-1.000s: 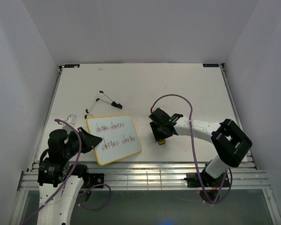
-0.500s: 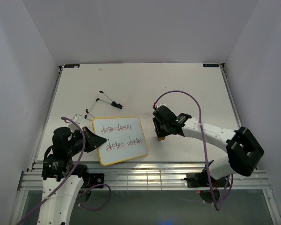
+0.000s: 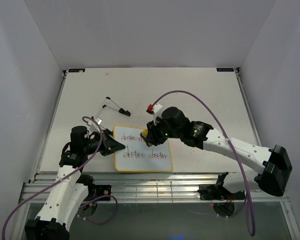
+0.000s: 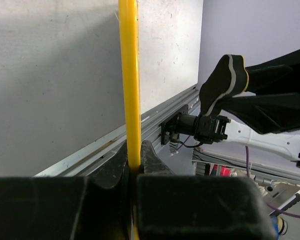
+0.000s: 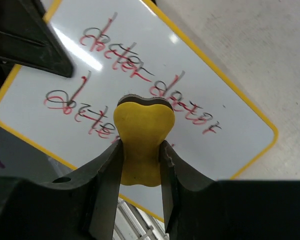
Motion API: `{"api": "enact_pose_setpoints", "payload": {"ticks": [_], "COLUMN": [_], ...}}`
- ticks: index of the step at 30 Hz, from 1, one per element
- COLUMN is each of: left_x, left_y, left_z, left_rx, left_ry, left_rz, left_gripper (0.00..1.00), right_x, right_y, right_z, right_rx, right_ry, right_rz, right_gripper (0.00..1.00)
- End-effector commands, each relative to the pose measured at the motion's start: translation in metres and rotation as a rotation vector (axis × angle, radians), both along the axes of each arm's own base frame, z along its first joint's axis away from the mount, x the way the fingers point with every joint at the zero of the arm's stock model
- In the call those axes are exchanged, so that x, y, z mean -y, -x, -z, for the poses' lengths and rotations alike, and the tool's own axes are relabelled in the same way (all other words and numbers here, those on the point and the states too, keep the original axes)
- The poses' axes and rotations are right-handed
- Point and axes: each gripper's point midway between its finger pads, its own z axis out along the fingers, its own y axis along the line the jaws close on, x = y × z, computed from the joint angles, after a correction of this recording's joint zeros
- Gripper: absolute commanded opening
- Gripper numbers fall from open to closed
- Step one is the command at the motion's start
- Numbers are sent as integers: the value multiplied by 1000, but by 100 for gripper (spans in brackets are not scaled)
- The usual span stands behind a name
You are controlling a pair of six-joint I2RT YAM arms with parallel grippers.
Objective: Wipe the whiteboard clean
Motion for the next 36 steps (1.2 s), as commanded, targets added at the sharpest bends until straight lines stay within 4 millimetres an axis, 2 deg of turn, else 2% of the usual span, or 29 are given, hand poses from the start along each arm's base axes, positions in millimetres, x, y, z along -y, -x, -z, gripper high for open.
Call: {"api": "enact_pose_setpoints", "payload": {"ticks": [1, 2, 3, 5, 7, 8, 10, 12, 15, 19, 22, 23, 26, 27, 31, 33, 36], "left_x": [10, 11, 11, 13, 15, 15, 18, 20, 23, 27, 28, 28, 29, 29, 30, 29, 29], "left_y": [-8, -8, -8, -7, -5, -5, -2, -1, 3, 9, 11, 11, 11, 12, 15, 15, 15], "left_z": [-35, -36, -36, -36, -36, -37, -39, -42, -49, -56, -60, -61, -63, -64, -70, -71, -71], "left_rx": [183, 194, 198, 212, 218, 225, 236, 242, 258, 278, 293, 299, 304, 308, 331, 341, 347], "left_ry": [52, 51, 50, 44, 47, 49, 54, 61, 79, 105, 109, 110, 113, 114, 119, 118, 114], "left_rz": [80, 86, 94, 120, 135, 143, 163, 175, 201, 234, 244, 245, 253, 255, 274, 274, 274], "left_gripper": [0, 0, 0, 0, 0, 0, 0, 0, 0, 0, 0, 0, 0, 0, 0, 0, 0], "right_x": [-41, -50, -60, -73, -87, -92, -104, -114, -123, -120, -108, -102, -83, -70, -45, -42, -51], "right_y": [-2, -2, -1, -2, 2, 3, 9, 16, 17, 13, 5, -4, -12, -19, -31, -31, -27], "right_z": [-35, -24, -32, -19, -22, -17, -23, -19, -16, 5, 25, 29, 43, 54, 69, 69, 58], "right_rx": [102, 92, 108, 104, 119, 113, 124, 120, 120, 108, 112, 126, 93, 69, 15, 8, -5], "right_ry": [-50, -22, -35, -2, -3, 7, -8, -3, -3, 37, 108, 135, 176, 197, 224, 233, 220], "right_rz": [-111, -135, -154, -190, -215, -226, -249, -270, -279, -247, -199, -154, -95, -63, 0, 1, -22], "right_gripper": [22, 21, 20, 19, 19, 19, 19, 19, 19, 18, 18, 17, 17, 17, 17, 16, 16]}}
